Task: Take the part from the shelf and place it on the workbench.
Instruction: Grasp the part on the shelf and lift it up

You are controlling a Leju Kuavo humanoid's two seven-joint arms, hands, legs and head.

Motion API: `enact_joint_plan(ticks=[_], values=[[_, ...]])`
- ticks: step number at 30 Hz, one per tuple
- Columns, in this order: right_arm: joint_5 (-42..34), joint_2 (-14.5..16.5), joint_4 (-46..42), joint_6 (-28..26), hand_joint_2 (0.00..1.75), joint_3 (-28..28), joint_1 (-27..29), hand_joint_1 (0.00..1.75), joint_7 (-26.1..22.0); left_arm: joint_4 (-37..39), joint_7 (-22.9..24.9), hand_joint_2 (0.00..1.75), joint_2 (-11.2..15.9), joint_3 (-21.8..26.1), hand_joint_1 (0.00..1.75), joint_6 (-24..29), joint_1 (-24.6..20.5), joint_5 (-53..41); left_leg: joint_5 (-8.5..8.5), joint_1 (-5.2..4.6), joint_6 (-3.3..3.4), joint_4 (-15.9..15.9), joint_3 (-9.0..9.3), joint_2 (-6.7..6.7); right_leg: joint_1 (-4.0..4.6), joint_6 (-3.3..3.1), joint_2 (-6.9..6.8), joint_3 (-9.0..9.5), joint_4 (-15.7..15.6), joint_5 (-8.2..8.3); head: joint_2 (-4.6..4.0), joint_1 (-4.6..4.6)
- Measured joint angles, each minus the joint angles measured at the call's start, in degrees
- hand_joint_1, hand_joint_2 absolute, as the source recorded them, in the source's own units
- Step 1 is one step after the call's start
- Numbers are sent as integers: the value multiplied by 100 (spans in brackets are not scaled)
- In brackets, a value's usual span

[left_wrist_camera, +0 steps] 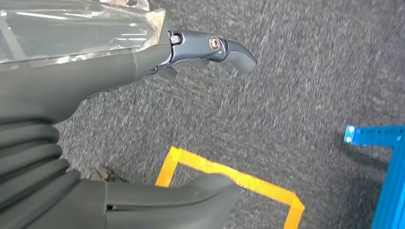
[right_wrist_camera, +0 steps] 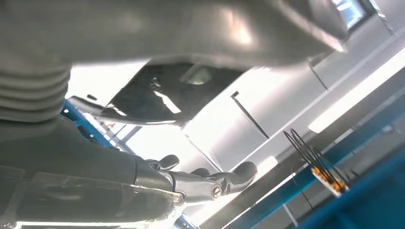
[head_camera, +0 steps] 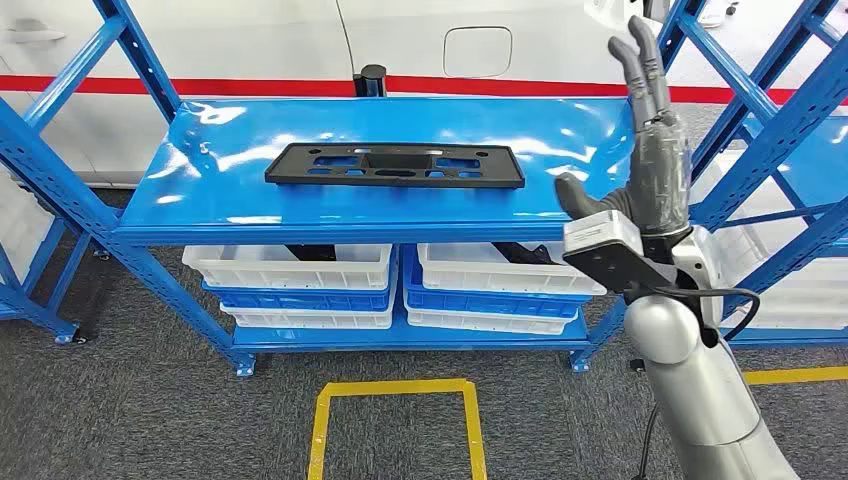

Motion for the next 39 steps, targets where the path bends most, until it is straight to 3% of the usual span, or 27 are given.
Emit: enact_joint_plan(ticks=[7,13,20,23,26,28,30,32,33,34,36,37,39], values=[[35,119,20,-83,175,8,270,0,113,0,189,0,-20,-27,0,-104,-67,-130,0,0,0,1,0,-2,-1,0,-1,-2,0,0,0,1],[-687,80,-253,-202,175,-621,765,0,-147,0,419,0,-22,-34,0,25,-65,-195,-2,-8,3,6,-6,-3,-11,2,-2,-5,-4,0,0,-1],[-944,-8,-377,143,175,-1221,1107,0,-482,-1,628,0,-22,-16,0,227,-46,-164,-11,-42,21,30,-18,-8,-47,28,-2,-9,-11,14,0,-2],[-946,-22,-377,198,175,-1252,1118,0,-531,-9,656,0,-30,8,0,252,-43,-120,-14,-66,68,41,-36,-3,-75,61,6,-9,-26,36,0,-3],[-940,-29,-376,202,175,-1251,1114,0,-549,-48,656,0,-66,42,0,261,-41,-79,-14,-62,178,-21,-9,31,-81,161,-29,-32,63,88,0,0],[-929,-33,-377,204,175,-1249,1082,0,-552,-90,660,0,-103,70,0,273,-30,-72,-8,-37,241,-62,51,71,-71,150,-197,-219,400,-52,0,33],[-920,-33,-376,205,175,-1245,1057,0,-549,-126,673,0,-133,103,0,275,-3,-73,-13,-28,261,-70,66,124,-55,99,-337,-632,1119,-333,0,67],[-916,-35,-374,205,175,-1244,1073,0,-542,-144,686,0,-162,129,0,263,24,-74,-36,-28,249,-66,79,172,-49,104,-359,-1005,1677,-474,0,70],[-916,-36,-373,206,175,-1244,1080,0,-538,-149,691,0,-175,136,0,254,32,-74,-57,-22,232,-64,101,188,-51,139,-367,-1050,1660,-412,0,71],[-915,-38,-373,207,175,-1245,1082,0,-537,-153,694,0,-187,140,0,246,35,-74,-84,-9,205,-62,147,199,-58,189,-381,-977,1404,-249,0,71],[-915,-46,-367,208,175,-1249,1076,0,-536,-169,700,0,-200,144,0,236,35,-74,-150,13,132,-56,256,211,-69,268,-432,-686,618,138,0,80],[-914,-52,-361,209,175,-1249,1070,0,-536,-182,704,0,-203,145,0,228,33,-74,-183,11,89,-55,285,219,-54,229,-465,-586,341,220,0,87],[-914,-62,-347,217,175,-1250,1068,0,-528,-203,718,0,-203,149,0,211,33,-74,-229,-2,0,-52,293,245,-10,56,-488,-536,204,209,0,83]])
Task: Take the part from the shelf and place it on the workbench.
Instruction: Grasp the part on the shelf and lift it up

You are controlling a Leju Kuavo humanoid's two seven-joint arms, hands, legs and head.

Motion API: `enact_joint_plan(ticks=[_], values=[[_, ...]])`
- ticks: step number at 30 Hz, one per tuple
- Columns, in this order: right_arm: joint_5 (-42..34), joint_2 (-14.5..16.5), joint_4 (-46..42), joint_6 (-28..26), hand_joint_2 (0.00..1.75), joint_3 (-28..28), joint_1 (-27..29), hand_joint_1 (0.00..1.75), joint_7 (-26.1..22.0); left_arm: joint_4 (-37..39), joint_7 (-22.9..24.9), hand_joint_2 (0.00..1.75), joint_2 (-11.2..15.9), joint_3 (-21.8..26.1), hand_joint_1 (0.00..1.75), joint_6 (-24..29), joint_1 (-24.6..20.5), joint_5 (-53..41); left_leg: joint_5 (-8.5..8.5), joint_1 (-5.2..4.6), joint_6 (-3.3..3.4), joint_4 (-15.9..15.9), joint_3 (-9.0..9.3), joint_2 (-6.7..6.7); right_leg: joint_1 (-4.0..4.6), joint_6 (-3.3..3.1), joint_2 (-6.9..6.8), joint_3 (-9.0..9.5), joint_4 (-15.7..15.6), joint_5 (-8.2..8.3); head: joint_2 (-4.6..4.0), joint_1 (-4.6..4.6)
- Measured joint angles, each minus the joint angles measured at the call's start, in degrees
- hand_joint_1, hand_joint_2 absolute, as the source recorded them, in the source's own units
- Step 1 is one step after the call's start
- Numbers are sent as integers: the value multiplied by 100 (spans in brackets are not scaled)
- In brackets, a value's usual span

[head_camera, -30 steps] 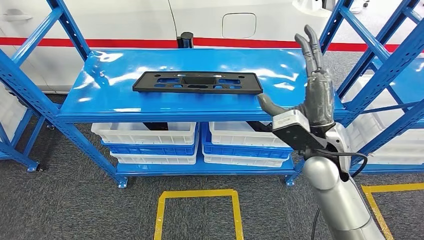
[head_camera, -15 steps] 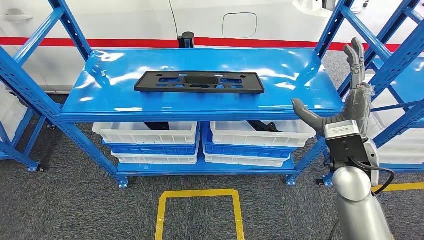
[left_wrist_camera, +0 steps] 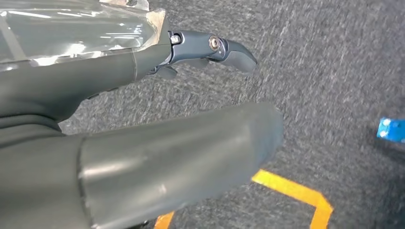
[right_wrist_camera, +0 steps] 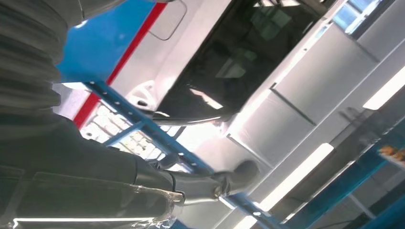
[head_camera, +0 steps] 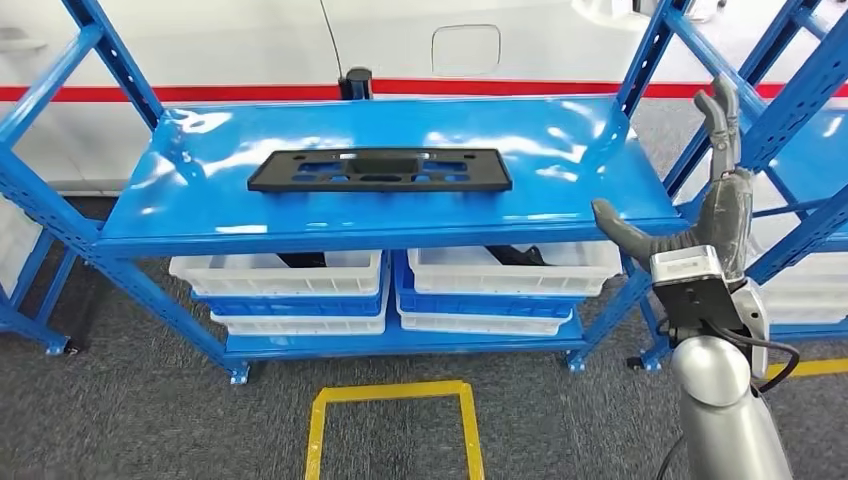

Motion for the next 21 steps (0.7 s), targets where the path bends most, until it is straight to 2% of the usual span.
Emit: enact_joint_plan(ticks=[1,3,4,5,7,8,9,10,12,13,14,16,18,19,21], values=[[1,-5,2,4,175,0,-4,0,5,-6,4,0,-3,0,0,-9,0,0,-9,3,-37,3,5,15,9,-96,9,27,0,-8,0,-9],[7,-11,2,10,175,0,-15,0,10,-16,8,0,-9,0,0,-15,-2,0,-41,25,-88,129,6,32,-14,-208,39,122,-13,-21,0,-27],[11,-13,2,15,175,1,-32,0,10,-22,7,0,-10,-1,0,-16,-9,-1,-103,35,-104,332,-97,33,-21,-258,47,182,-21,-50,0,-37],[14,-13,1,20,175,2,-48,0,9,-29,6,0,-11,-1,0,-17,-14,-1,-208,39,-119,649,-285,30,-17,-306,50,231,-30,-85,0,-47],[16,-13,2,34,175,3,-62,0,9,-36,5,0,-11,-1,0,-18,-10,-1,-456,38,-139,1411,-822,23,24,-386,59,298,-30,-161,0,-62],[16,-11,3,40,175,4,-58,0,9,-37,6,0,-11,-1,0,-18,-3,0,-496,36,-136,1645,-1052,21,47,-405,70,334,-30,-197,0,-63],[16,-10,5,46,175,4,-54,0,9,-38,6,0,-12,0,0,-18,4,0,-409,31,-118,1689,-1194,21,68,-413,82,384,-30,-240,0,-63],[16,-9,6,51,175,6,-55,0,9,-38,6,0,-12,0,0,-20,7,0,-183,20,-84,1505,-1220,20,84,-413,93,451,-30,-289,0,-64],[15,-10,13,58,175,6,-63,0,9,-39,5,0,-3,4,0,-28,11,0,384,-25,28,809,-1060,19,100,-403,104,595,-40,-402,0,-57],[13,-10,20,62,175,7,-72,0,8,-39,5,0,2,10,0,-40,10,0,450,-65,83,545,-986,15,110,-386,113,652,-51,-451,0,-46],[9,-15,30,65,175,6,-82,0,8,-43,4,0,8,17,0,-51,8,0,407,-103,135,393,-922,4,112,-355,117,673,-72,-494,0,-37],[-2,-23,57,69,175,10,-91,0,2,-49,-3,0,17,36,0,-68,16,3,205,-154,223,293,-857,-28,124,-261,124,758,-64,-500,0,-26],[-7,-34,78,68,175,12,-104,0,-8,-51,-10,0,20,57,0,-71,36,7,347,-131,309,161,-662,-37,136,-192,115,823,50,-523,-2,-27],[-9,-42,87,66,175,12,-126,0,-15,-51,-13,0,20,69,0,-73,40,7,400,-117,341,130,-556,-29,140,-182,111,772,202,-556,-2,-20],[-10,-59,115,63,175,12,-156,0,-20,-51,-14,0,19,88,0,-76,26,7,392,-103,359,105,-420,-15,130,-174,99,421,775,-691,-3,1]])
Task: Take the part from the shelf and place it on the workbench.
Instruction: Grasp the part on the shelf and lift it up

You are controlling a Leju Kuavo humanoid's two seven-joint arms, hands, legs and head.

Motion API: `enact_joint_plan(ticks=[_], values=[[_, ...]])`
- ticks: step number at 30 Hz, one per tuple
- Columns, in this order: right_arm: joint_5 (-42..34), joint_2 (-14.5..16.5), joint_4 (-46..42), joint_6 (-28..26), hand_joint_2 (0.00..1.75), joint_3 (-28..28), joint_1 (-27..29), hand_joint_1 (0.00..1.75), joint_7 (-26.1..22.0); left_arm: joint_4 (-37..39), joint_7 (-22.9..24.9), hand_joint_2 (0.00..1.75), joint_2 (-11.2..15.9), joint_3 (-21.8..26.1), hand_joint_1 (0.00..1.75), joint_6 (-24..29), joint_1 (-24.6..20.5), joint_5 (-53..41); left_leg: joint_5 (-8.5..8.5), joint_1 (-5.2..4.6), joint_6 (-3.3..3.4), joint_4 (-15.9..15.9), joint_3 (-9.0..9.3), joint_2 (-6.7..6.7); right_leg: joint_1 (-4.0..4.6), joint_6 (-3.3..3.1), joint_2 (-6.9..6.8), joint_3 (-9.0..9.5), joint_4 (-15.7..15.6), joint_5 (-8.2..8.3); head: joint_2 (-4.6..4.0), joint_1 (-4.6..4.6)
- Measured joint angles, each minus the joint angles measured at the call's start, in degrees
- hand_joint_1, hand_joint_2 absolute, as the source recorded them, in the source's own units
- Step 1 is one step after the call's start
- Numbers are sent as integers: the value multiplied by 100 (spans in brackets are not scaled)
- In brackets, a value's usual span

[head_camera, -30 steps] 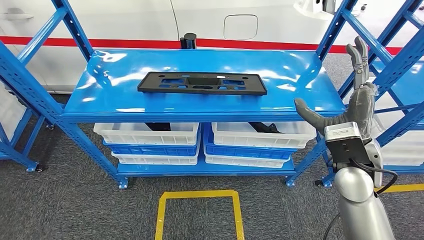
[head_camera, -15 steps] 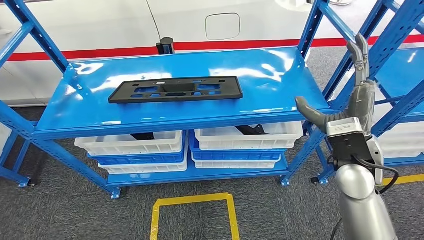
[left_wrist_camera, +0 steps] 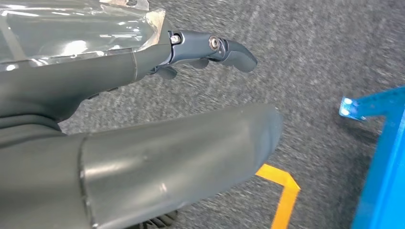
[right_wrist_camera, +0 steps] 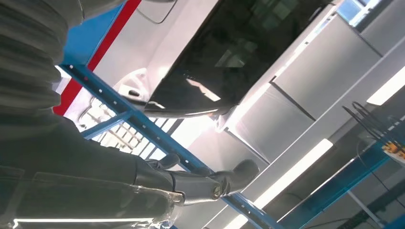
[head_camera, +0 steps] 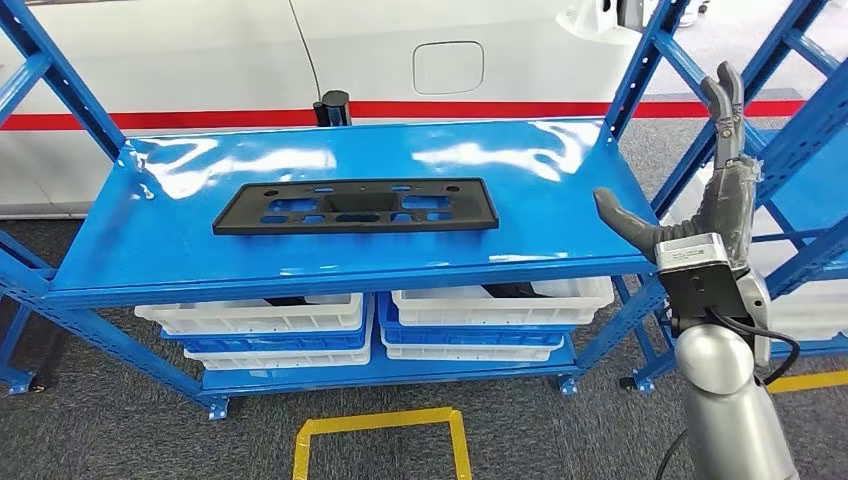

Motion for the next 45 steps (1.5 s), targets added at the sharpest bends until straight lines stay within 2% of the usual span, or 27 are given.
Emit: enact_joint_plan(ticks=[2,3,4,6,7,8,9,11,13,15,17,18,19,21,22,23,27,29,30,32,33,34,35,37,39,40,45], values=[[-2,-12,35,-1,175,3,2,0,1,0,0,0,-12,8,0,0,-11,1,-77,3,-4,-3,64,-12,-34,36,-1,-499,517,-202,2,1],[-3,-15,51,-1,175,5,9,0,2,1,0,0,-20,10,0,2,-10,2,-122,7,-18,-3,100,-20,-56,71,-3,-665,570,-247,3,1],[-4,-16,64,-1,175,5,12,0,2,1,0,0,-26,14,0,4,-7,3,-167,14,-38,-3,147,-30,-77,128,-7,-733,440,-186,3,1],[-4,-21,85,-1,175,5,13,0,2,2,0,0,-32,23,0,9,-4,4,-265,35,-94,-3,267,-47,-114,277,-34,-619,-209,301,2,3],[-4,-21,96,-2,175,7,9,0,2,2,-1,0,-32,31,0,11,-5,4,-314,40,-132,-4,326,-53,-116,302,-64,-547,-495,531,2,6],[-4,-21,106,-2,175,10,1,0,3,2,-1,0,-32,38,0,11,-6,4,-358,43,-173,-17,369,-54,-99,260,-100,-485,-678,678,2,6],[-4,-20,115,-2,175,13,-7,0,4,2,-2,0,-32,45,0,12,-6,4,-384,42,-219,-26,410,-45,-75,177,-122,-450,-730,738,2,3],[-4,-19,124,-2,175,18,-24,0,5,2,-2,0,-33,54,0,14,-9,4,-392,39,-300,3,454,-20,-62,-7,-116,-384,-761,715,3,-10],[-3,-17,124,-4,175,22,-42,0,5,4,-6,0,-34,56,0,16,-20,4,-403,46,-344,248,364,0,-109,-101,-91,-280,-796,721,3,-25],[-3,-14,125,-5,175,27,-71,0,4,6,-19,0,-37,56,0,17,-34,3,-551,57,-382,789,17,7,-130,-172,-84,-196,-813,681,3,-36],[-3,-12,132,-5,175,34,-81,0,4,7,-32,0,-37,56,0,17,-33,4,-804,61,-429,1388,-477,7,-127,-212,-73,-165,-813,626,3,-42],[-4,-12,138,-5,175,38,-80,0,4,8,-37,0,-36,57,0,17,-28,6,-846,63,-443,1535,-676,8,-128,-214,-65,-142,-812,595,3,-43],[-4,-12,144,-7,175,43,-80,0,4,8,-40,0,-36,57,0,17,-24,10,-756,67,-447,1504,-784,9,-131,-205,-57,-109,-812,563,3,-44],[-4,-12,152,-9,175,50,-82,0,4,9,-44,0,-32,63,0,20,-23,26,-210,83,-438,902,-700,14,-142,-163,-50,-5,-812,476,3,-47],[-3,-12,159,-9,175,56,-87,0,4,11,-45,0,-30,70,0,20,-24,40,0,84,-433,559,-603,17,-139,-135,-49,55,-812,431,3,-45],[-2,-12,167,-9,175,63,-100,0,4,13,-46,0,-29,81,0,20,-26,56,98,78,-419,299,-522,23,-130,-102,-49,92,-813,391,3,-47],[2,-12,202,-8,175,116,-164,0,17,17,-48,0,-35,141,0,19,-29,122,134,30,-270,124,-377,16,-95,60,-50,137,-865,279,3,-51],[0,-12,213,3,175,138,-206,0,20,17,-55,0,-36,162,0,17,-39,125,139,43,-192,58,-277,10,-85,87,-60,90,-676,169,3,-40],[-12,-12,221,26,175,151,-235,0,23,17,-58,0,-36,169,0,17,-45,125,128,49,-160,32,-230,8,-79,74,-63,-62,-393,68,3,-34],[-62,-10,245,127,175,194,-283,0,39,17,-61,0,-33,186,0,16,-53,125,69,26,-115,25,-174,-1,-69,37,-62,-583,403,-142,3,-26],[-88,-8,259,190,175,226,-292,0,50,17,-61,0,-34,192,0,16,-55,125,37,13,-102,26,-144,-10,-64,40,-61,-829,693,-173,3,-27],[-104,-3,270,251,175,266,-298,0,61,17,-61,0,-36,195,0,15,-55,125,0,0,-94,27,-105,-24,-58,63,-60,-980,778,-102,3,-27],[-105,5,279,303,175,311,-312,0,70,17,-61,0,-38,196,0,14,-55,124,-40,-11,-93,27,-55,-40,-51,98,-60,-1011,624,72,3,-27],[-92,29,285,400,175,410,-375,0,93,18,-61,0,-44,198,0,14,-57,120,-132,-25,-104,25,48,-71,-19,127,-58,-798,-148,588,3,-24],[-76,59,289,501,175,532,-474,0,124,18,-61,0,-49,198,0,20,-65,112,-213,-53,-136,30,110,-91,21,71,-54,-587,-711,913,3,-33],[-69,79,291,542,175,596,-520,0,139,18,-61,0,-51,198,0,22,-69,107,-237,-61,-138,33,115,-95,31,34,-50,-553,-785,960,3,-45],[-36,179,292,633,175,821,-666,0,176,17,-60,0,-64,198,0,33,-81,91,-260,-53,-132,-28,164,-85,38,-17,-39,-552,-803,946,3,-64]])
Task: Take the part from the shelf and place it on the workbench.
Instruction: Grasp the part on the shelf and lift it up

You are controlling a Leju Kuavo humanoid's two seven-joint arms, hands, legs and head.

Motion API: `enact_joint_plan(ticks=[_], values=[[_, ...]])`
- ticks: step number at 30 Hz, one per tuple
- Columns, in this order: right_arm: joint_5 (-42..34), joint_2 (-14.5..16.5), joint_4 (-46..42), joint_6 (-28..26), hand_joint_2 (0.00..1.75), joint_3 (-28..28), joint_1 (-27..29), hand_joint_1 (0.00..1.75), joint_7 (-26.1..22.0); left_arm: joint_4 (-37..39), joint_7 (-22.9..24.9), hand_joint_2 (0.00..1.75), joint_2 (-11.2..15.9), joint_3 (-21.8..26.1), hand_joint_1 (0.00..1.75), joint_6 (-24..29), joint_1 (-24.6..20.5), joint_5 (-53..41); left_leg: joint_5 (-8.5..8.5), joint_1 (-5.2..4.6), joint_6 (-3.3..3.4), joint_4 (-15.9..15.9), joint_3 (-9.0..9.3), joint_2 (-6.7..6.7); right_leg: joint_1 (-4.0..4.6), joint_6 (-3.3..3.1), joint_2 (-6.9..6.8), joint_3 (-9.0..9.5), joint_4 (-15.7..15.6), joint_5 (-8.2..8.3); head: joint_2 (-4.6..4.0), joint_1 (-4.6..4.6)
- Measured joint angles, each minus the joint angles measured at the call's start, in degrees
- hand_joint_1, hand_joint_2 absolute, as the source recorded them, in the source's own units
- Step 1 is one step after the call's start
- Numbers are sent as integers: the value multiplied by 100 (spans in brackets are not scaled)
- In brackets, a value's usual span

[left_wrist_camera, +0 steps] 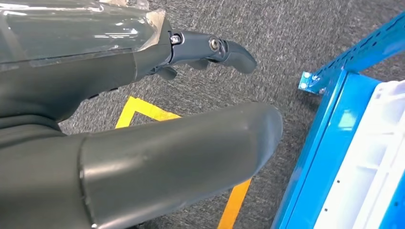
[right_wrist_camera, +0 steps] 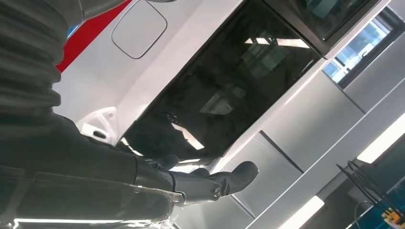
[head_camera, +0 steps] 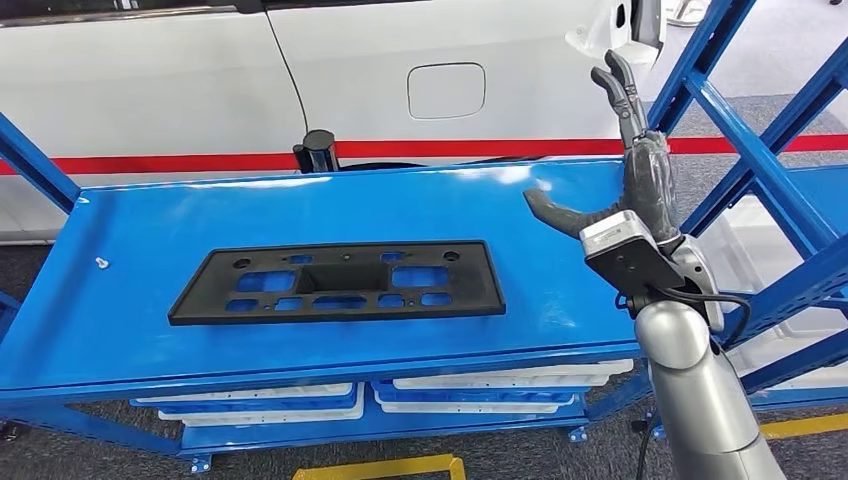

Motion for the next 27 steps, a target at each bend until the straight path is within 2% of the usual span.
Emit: enact_joint_plan(ticks=[8,18,27], values=[[106,115,17,322,175,432,-284,0,284,0,100,0,10,0,0,107,-33,-33,-4,1,-29,-38,20,10,4,-43,8,3,0,-27,0,-1],[1016,167,37,826,175,1461,-235,0,591,7,168,0,10,0,0,260,-35,-126,-1,-2,-36,-39,28,13,2,-44,8,13,0,-26,0,-1],[1219,189,80,1130,175,2118,-169,0,710,15,319,0,-5,0,0,437,-33,-181,-4,-10,-40,-38,27,14,-3,-44,8,13,-1,-27,0,0]])
